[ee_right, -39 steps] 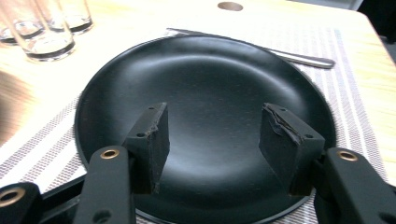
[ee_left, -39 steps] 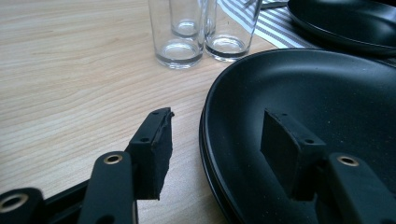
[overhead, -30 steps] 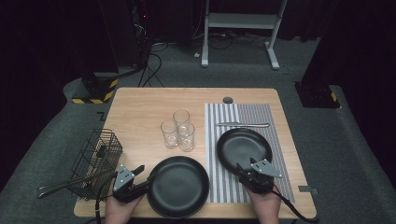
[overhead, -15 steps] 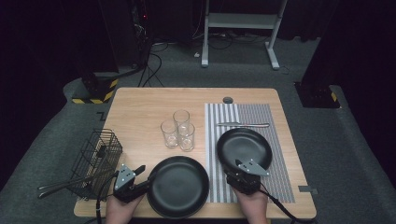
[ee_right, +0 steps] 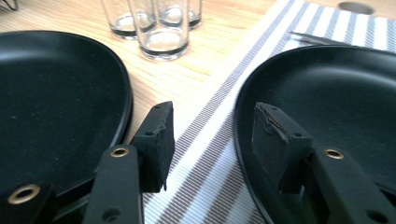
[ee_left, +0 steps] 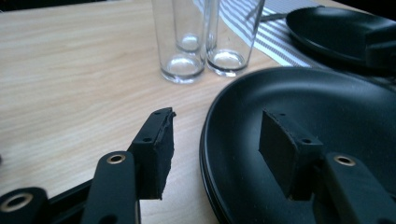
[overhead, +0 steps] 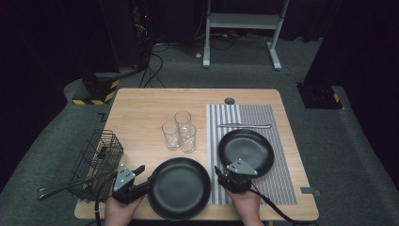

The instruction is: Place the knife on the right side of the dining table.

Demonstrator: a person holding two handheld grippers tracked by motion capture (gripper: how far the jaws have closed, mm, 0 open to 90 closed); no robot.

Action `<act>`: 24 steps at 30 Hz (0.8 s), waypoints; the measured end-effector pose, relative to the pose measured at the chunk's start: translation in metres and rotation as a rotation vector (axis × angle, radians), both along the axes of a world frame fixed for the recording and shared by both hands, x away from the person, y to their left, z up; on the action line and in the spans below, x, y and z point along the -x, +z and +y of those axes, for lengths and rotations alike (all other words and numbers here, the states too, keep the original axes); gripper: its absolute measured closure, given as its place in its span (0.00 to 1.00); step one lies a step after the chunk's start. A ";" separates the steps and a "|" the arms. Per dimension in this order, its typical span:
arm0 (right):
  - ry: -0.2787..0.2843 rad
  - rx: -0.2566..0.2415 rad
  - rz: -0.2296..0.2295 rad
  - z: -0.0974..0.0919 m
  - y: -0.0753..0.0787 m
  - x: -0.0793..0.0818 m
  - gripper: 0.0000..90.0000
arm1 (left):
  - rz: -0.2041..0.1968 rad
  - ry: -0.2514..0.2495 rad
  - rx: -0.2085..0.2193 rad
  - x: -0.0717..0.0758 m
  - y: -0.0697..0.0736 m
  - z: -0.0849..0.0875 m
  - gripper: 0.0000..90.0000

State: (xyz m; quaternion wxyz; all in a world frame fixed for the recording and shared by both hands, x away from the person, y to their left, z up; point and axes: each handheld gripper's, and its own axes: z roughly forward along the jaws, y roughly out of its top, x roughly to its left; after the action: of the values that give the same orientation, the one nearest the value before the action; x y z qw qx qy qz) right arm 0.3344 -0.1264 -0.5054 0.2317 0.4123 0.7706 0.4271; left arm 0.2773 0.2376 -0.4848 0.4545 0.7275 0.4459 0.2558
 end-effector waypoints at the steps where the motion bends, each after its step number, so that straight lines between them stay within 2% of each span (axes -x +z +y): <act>1: 0.005 -0.010 0.007 0.001 -0.001 -0.001 0.54 | -0.003 0.003 0.003 0.000 0.002 0.000 0.50; 8: 0.020 -0.044 0.017 0.002 -0.004 -0.001 0.52 | -0.020 0.014 -0.016 0.000 0.014 -0.003 0.50; 11: 0.038 -0.043 0.015 0.001 -0.004 -0.001 0.52 | -0.026 0.022 -0.019 0.000 0.019 -0.003 0.50; 14: 0.044 -0.064 0.014 0.000 -0.003 -0.001 0.47 | -0.030 0.026 -0.025 -0.001 0.022 -0.003 0.50; 21: 0.072 -0.035 0.016 0.000 -0.004 -0.002 0.43 | -0.040 0.040 -0.012 -0.001 0.031 -0.002 0.50; 24: 0.079 -0.038 0.016 0.000 -0.005 -0.001 0.40 | -0.045 0.046 -0.004 -0.002 0.035 -0.001 0.50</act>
State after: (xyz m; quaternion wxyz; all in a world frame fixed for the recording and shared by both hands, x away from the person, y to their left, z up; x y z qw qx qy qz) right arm 0.3353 -0.1262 -0.5103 0.2005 0.3891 0.7801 0.4471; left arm 0.2790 0.2364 -0.4503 0.4569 0.7119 0.4518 0.2833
